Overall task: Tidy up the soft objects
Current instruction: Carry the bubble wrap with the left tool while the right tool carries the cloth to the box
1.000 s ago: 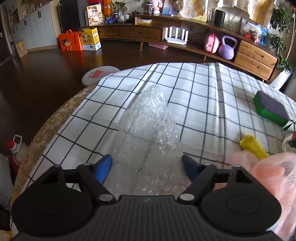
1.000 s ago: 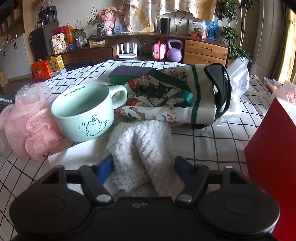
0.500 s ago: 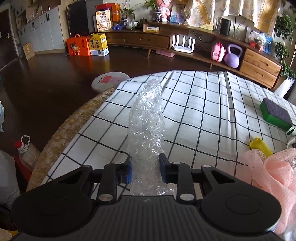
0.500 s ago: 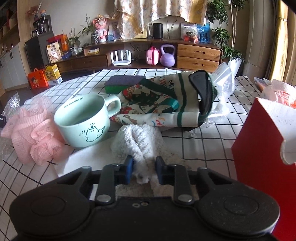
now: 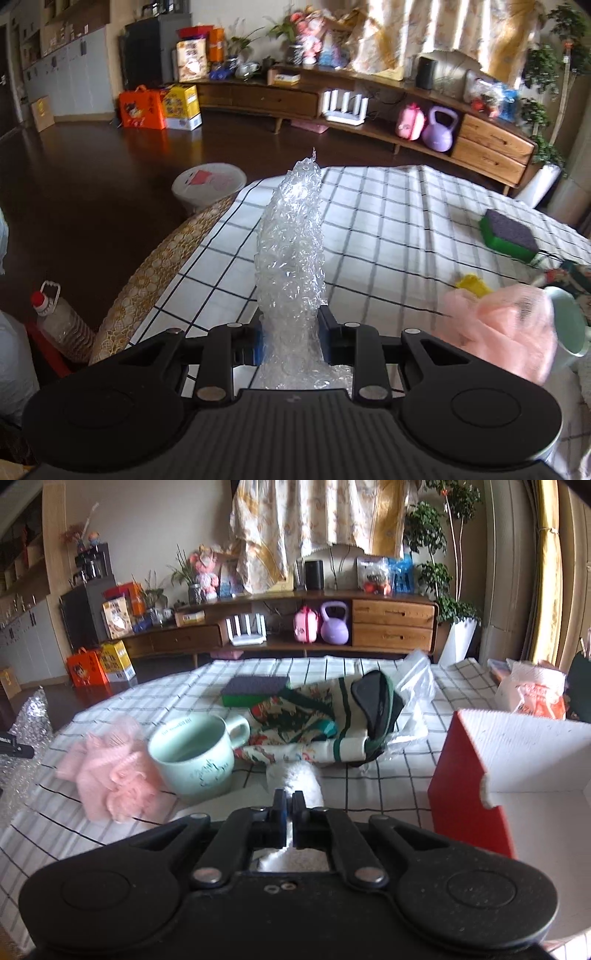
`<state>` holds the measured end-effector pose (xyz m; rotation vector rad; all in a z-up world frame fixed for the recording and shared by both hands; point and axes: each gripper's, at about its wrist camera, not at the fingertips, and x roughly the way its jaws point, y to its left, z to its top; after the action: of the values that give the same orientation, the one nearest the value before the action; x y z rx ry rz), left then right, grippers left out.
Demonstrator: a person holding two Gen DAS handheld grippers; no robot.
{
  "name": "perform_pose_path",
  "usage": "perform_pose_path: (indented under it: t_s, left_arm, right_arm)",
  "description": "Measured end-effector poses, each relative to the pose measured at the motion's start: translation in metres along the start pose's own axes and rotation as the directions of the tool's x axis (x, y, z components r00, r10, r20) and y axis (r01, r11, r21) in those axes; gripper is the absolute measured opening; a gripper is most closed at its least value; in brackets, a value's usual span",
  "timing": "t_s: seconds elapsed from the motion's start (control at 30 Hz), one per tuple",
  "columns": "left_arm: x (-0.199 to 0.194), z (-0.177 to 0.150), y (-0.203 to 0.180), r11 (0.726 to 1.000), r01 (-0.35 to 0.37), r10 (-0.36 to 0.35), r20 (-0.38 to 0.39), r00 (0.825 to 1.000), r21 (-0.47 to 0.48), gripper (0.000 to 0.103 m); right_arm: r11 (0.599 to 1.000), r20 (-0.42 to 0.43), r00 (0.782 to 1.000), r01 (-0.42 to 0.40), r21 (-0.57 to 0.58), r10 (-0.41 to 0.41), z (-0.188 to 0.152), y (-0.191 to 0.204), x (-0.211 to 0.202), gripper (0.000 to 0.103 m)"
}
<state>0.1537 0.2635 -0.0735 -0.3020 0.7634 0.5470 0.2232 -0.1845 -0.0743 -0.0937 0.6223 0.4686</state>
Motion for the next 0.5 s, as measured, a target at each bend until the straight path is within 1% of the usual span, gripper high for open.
perform_pose_path:
  t_s: [0.17,0.27,0.4,0.5]
  left_arm:
    - [-0.032,0.001,-0.008,0.997,0.057,-0.059,0.031,0.998,0.051,0.028]
    - [-0.052,0.001,-0.015,0.992,0.102,-0.106,0.040,0.994,0.079,0.028]
    - [-0.076,0.000,-0.033,0.976,0.169,-0.175,0.036,0.984,0.137,0.028]
    - [-0.093,0.000,-0.049,0.958,0.218,-0.227,0.026,0.974,0.187,0.028]
  right_arm:
    - [1.000,0.057,0.998,-0.009,0.012,0.008,0.010,-0.007,-0.037,0.001]
    - [0.999,0.085,0.996,-0.021,0.024,0.019,0.016,-0.015,-0.058,0.001]
    - [0.999,0.118,0.993,-0.031,0.039,0.026,0.025,-0.026,-0.085,0.001]
    - [0.998,0.143,0.990,-0.031,0.052,0.023,0.033,-0.037,-0.102,0.001]
